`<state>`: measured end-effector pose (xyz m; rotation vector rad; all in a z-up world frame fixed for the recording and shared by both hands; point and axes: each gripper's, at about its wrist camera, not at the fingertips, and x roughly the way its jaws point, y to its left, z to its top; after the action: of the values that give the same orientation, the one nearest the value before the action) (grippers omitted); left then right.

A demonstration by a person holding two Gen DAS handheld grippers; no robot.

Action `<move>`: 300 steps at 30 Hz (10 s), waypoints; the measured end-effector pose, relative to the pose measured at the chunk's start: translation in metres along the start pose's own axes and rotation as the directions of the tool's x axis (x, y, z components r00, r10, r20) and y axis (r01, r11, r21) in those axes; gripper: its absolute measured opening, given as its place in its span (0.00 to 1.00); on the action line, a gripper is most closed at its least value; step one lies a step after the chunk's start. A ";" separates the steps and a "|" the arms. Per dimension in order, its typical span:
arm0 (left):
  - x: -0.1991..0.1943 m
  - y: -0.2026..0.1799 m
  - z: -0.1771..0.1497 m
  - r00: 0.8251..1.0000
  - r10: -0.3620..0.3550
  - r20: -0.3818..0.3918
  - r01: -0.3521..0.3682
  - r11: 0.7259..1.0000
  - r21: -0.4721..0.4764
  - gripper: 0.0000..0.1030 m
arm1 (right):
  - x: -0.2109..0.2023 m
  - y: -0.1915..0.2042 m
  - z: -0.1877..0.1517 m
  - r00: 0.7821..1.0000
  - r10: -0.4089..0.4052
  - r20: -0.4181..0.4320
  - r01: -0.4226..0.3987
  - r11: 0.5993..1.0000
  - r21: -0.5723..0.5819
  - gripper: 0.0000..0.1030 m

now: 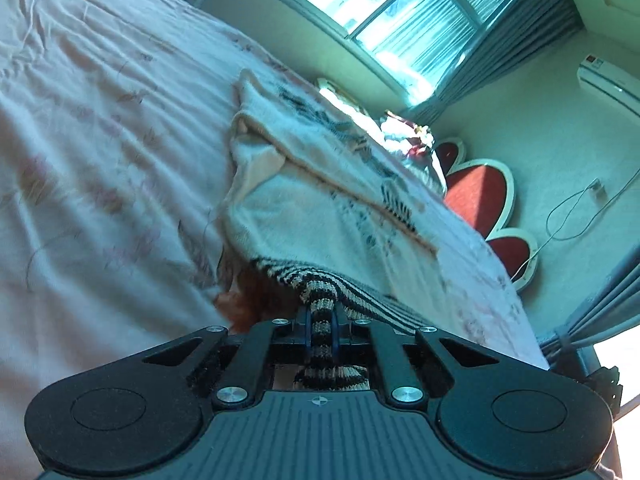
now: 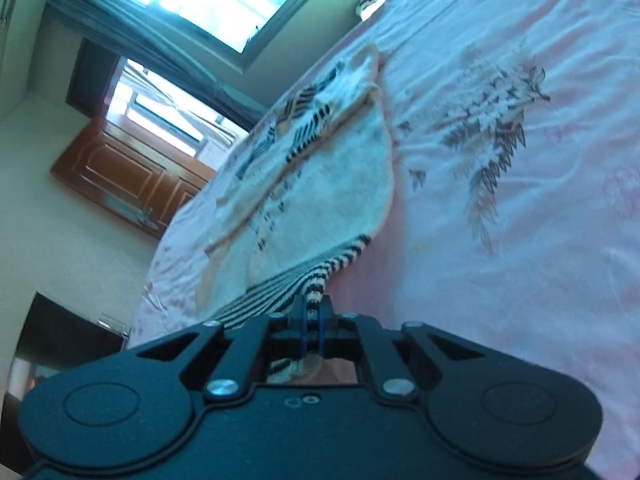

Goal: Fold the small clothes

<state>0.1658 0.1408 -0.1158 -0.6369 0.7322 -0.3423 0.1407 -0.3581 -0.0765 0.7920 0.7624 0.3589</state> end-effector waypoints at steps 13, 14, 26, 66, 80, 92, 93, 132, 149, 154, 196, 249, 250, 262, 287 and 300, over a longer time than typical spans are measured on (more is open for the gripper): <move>0.093 -0.022 0.136 0.998 0.025 0.060 -0.030 0.996 0.079 0.09 | 0.095 0.022 0.138 0.994 0.004 0.113 -0.004 1.000 -0.002 0.06; 0.101 -0.022 0.145 0.998 0.029 0.061 -0.034 0.996 0.087 0.09 | 0.103 0.021 0.145 0.994 0.003 0.113 -0.003 1.000 0.003 0.06; 0.215 -0.013 0.228 0.995 0.102 -0.008 -0.101 0.987 0.127 0.09 | 0.210 -0.017 0.224 0.996 -0.030 0.079 0.021 0.992 0.121 0.06; 0.312 -0.019 0.267 0.979 0.205 -0.006 -0.185 0.896 0.403 0.69 | 0.280 0.006 0.258 0.980 -0.188 0.062 0.198 0.910 -0.364 0.44; 0.313 -0.038 0.246 0.970 0.235 0.069 -0.236 0.822 0.518 0.06 | 0.293 0.034 0.238 0.968 -0.234 0.086 0.240 0.786 -0.569 0.05; 0.323 -0.029 0.245 0.960 0.277 0.050 -0.264 0.824 0.501 0.06 | 0.313 0.015 0.255 0.944 -0.317 0.095 0.318 0.788 -0.528 0.51; 0.323 -0.029 0.245 0.960 0.276 0.050 -0.264 0.825 0.499 0.06 | 0.318 0.014 0.253 0.942 -0.325 0.088 0.319 0.778 -0.541 0.52; 0.346 -0.121 0.216 0.986 0.129 0.108 -0.166 0.846 0.506 0.49 | 0.329 0.084 0.214 0.970 -0.230 0.084 0.227 0.718 -0.658 0.28; 0.311 -0.059 0.219 0.939 0.315 0.135 -0.338 0.789 0.513 0.59 | 0.298 0.054 0.213 0.913 -0.365 0.182 0.396 0.687 -0.609 0.34; 0.290 -0.103 0.174 0.976 0.187 0.111 -0.217 0.799 0.561 0.59 | 0.292 0.084 0.168 0.967 -0.245 0.070 0.227 0.700 -0.677 0.38; 0.218 -0.073 0.141 0.940 0.294 0.174 -0.342 0.813 0.471 0.74 | 0.211 0.052 0.126 0.893 -0.379 0.244 0.446 0.669 -0.594 0.27; 0.138 -0.031 0.105 0.955 0.285 0.085 -0.291 0.955 0.054 0.76 | 0.165 0.069 0.105 0.916 -0.369 0.154 0.393 0.759 -0.519 0.30; 0.138 -0.024 0.101 0.966 0.245 0.076 -0.244 0.969 -0.027 0.61 | 0.163 0.069 0.105 0.924 -0.356 0.140 0.376 0.778 -0.504 0.26; 0.168 0.015 0.095 0.968 0.191 0.163 -0.125 0.930 -0.346 0.57 | 0.176 0.070 0.106 0.944 -0.320 0.086 0.323 0.834 -0.447 0.18; 0.212 0.033 0.130 0.946 0.238 0.222 -0.133 0.905 -0.404 0.27 | 0.265 0.101 0.119 0.967 -0.256 0.005 0.222 0.827 -0.516 0.09; 0.210 0.050 0.117 0.954 0.145 0.263 -0.019 0.904 -0.427 0.14 | 0.313 0.104 0.106 0.957 -0.289 -0.019 0.224 0.782 -0.581 0.06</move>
<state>0.3994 0.1227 -0.1889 -1.0386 0.5495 -0.0029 0.4306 -0.1691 -0.0994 0.0884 0.7935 0.3600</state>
